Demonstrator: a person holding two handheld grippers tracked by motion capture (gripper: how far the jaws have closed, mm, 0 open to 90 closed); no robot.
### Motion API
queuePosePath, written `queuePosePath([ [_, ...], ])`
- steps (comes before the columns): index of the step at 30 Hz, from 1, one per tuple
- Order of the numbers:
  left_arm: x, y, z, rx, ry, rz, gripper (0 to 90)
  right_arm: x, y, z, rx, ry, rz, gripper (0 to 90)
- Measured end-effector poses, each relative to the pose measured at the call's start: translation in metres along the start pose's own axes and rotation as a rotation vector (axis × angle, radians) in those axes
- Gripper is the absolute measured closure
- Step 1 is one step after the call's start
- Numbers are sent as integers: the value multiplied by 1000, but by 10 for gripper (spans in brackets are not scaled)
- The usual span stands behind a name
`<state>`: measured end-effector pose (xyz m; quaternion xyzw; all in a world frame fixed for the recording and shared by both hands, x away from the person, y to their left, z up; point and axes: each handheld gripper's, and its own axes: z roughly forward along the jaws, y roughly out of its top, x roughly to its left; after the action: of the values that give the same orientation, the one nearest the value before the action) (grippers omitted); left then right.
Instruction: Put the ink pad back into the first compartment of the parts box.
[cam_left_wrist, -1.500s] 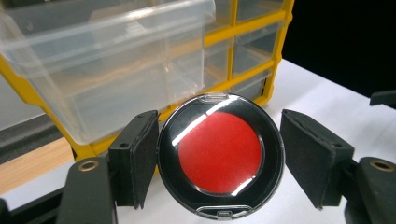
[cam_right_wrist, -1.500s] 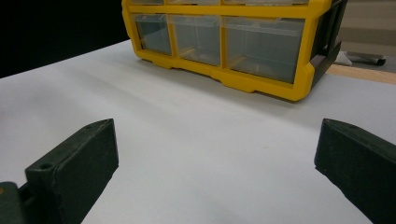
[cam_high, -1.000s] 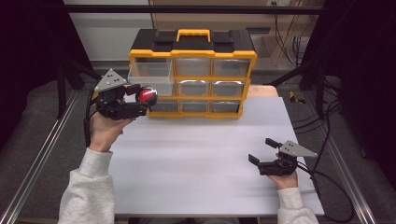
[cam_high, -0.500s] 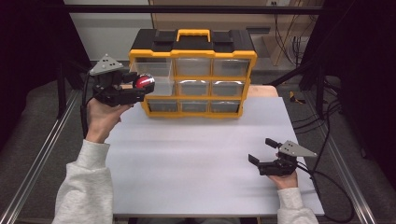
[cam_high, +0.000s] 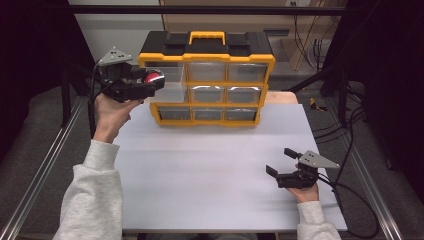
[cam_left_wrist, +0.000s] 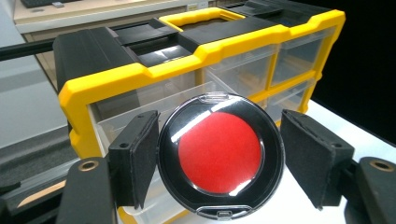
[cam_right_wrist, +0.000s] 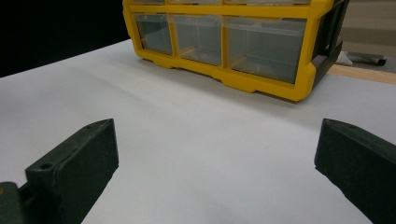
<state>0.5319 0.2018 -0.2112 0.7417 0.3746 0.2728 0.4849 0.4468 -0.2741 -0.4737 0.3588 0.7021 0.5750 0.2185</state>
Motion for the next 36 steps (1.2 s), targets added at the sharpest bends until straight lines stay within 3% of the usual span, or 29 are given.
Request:
queuePosePath([
  [15,9,14,17,24,31,-13,295,0,0,0,0,2,4,2],
  [23,14,16,31,61,57,-10,295,0,0,0,-2,3,2,2],
  [36,23,14,45,75,77,-25,295,0,0,0,-1,4,4,3],
])
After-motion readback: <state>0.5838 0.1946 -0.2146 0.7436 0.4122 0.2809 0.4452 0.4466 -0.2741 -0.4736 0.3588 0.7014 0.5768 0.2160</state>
